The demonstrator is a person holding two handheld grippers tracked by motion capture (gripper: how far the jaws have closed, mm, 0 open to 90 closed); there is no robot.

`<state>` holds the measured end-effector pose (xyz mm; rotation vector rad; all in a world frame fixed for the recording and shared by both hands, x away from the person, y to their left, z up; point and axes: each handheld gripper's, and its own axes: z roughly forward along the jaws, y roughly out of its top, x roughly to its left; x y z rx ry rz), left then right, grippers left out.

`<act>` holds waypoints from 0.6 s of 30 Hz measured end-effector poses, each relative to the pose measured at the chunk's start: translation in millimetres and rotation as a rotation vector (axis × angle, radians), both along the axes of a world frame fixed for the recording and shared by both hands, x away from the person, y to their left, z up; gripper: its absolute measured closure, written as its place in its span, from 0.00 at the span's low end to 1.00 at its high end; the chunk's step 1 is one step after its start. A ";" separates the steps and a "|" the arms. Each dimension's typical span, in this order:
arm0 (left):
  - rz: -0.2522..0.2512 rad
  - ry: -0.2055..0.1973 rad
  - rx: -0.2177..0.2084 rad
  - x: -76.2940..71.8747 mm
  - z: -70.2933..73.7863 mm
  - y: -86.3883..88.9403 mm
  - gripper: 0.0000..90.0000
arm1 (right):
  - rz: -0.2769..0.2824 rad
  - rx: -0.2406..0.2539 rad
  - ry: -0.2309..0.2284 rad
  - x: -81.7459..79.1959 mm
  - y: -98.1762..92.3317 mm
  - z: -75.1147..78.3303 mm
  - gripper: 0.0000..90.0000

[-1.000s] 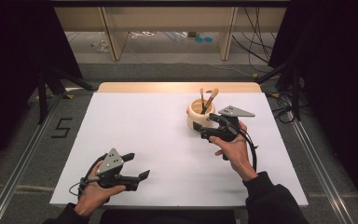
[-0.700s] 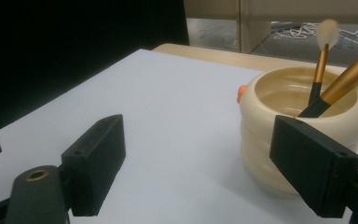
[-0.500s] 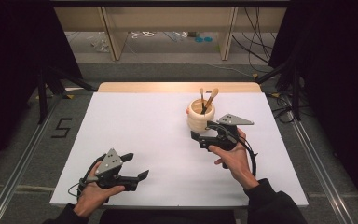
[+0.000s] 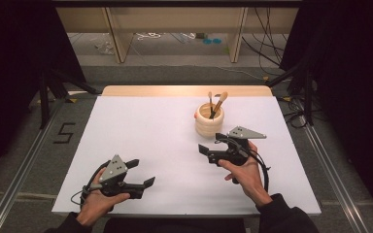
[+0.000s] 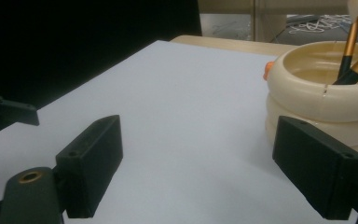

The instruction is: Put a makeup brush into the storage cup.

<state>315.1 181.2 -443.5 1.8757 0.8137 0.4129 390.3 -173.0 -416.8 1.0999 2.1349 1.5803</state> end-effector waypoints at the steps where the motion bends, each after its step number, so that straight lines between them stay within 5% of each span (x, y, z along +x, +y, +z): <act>1: -0.002 -0.001 0.004 0.4 0.0 0.1 0.19 | 0.010 -0.013 -0.006 -3.4 0.4 -1.4 0.19; 18: 0.002 0.001 0.001 0.2 0.0 -0.1 0.19 | 0.045 -0.004 0.019 -26.0 -0.2 -10.8 0.18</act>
